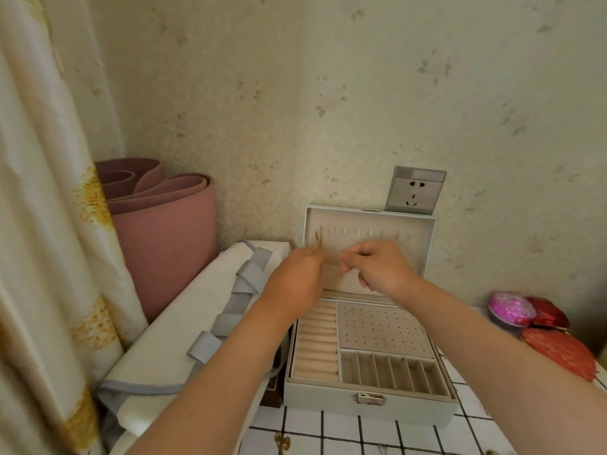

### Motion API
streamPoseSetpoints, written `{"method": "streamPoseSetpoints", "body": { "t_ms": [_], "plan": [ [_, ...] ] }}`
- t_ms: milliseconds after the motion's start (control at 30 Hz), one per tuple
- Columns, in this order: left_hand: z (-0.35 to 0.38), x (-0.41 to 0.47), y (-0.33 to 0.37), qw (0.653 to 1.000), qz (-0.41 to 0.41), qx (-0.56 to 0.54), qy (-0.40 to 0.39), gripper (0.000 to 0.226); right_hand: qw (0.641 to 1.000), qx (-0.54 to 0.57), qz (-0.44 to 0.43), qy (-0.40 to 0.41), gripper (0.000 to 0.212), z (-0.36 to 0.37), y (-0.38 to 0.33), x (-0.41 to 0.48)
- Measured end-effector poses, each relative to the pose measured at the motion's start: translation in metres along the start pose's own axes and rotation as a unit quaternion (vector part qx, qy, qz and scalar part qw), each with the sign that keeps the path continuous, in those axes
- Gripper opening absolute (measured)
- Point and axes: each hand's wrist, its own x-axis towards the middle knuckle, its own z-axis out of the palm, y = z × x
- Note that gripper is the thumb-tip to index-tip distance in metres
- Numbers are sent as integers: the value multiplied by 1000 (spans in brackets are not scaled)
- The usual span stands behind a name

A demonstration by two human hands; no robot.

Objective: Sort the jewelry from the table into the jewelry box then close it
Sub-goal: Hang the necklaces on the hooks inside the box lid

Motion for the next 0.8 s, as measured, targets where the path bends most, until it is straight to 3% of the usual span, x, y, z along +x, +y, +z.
{"method": "streamPoseSetpoints", "body": {
  "t_ms": [133,233,333,500,667,800],
  "plan": [
    [14,-6,0,988,76,132,15,19,999,-24,-26,28,15,-5,-5,12],
    [19,-8,2,979,95,181,20,30,997,-51,-47,37,18,-3,-4,22],
    [21,-8,1,976,101,188,29,50,995,-64,-68,43,20,0,-4,30],
    [20,-9,4,970,87,226,12,32,989,-110,-91,35,19,7,-3,38],
    [13,-4,2,963,106,246,14,42,978,-178,-107,22,18,15,2,42],
    [11,-5,-8,971,121,208,19,32,963,-241,-109,-51,21,21,9,41]
  ]
}}
